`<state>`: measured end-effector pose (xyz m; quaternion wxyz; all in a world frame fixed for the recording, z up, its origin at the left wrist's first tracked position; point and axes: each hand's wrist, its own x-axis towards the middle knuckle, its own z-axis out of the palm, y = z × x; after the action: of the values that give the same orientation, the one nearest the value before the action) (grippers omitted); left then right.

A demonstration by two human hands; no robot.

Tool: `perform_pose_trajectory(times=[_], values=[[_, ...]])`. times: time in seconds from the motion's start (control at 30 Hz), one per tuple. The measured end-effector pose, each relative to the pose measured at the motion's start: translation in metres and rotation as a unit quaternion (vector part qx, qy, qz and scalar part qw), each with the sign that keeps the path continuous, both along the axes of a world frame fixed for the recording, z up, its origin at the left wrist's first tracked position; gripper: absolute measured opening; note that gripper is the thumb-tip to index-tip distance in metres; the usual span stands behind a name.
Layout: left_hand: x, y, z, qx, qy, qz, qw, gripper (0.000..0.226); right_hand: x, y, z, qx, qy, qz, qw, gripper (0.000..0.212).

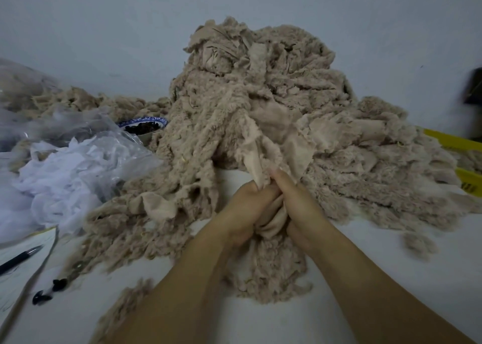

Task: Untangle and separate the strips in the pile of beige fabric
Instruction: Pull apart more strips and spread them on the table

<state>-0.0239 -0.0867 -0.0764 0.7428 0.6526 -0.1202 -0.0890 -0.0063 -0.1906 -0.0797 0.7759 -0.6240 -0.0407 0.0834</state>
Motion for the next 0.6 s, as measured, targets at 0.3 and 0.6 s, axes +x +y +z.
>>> perform_pose_trajectory(times=[0.3,0.6], values=[[0.003,0.006,0.005,-0.165,0.066,0.094,0.980,0.037,0.003,-0.006,0.008,0.102,0.074,-0.053,0.991,0.034],[0.010,0.022,0.014,-0.414,0.112,0.077,0.900,0.042,0.008,0.005,0.011,0.134,0.101,-0.107,0.980,0.035]])
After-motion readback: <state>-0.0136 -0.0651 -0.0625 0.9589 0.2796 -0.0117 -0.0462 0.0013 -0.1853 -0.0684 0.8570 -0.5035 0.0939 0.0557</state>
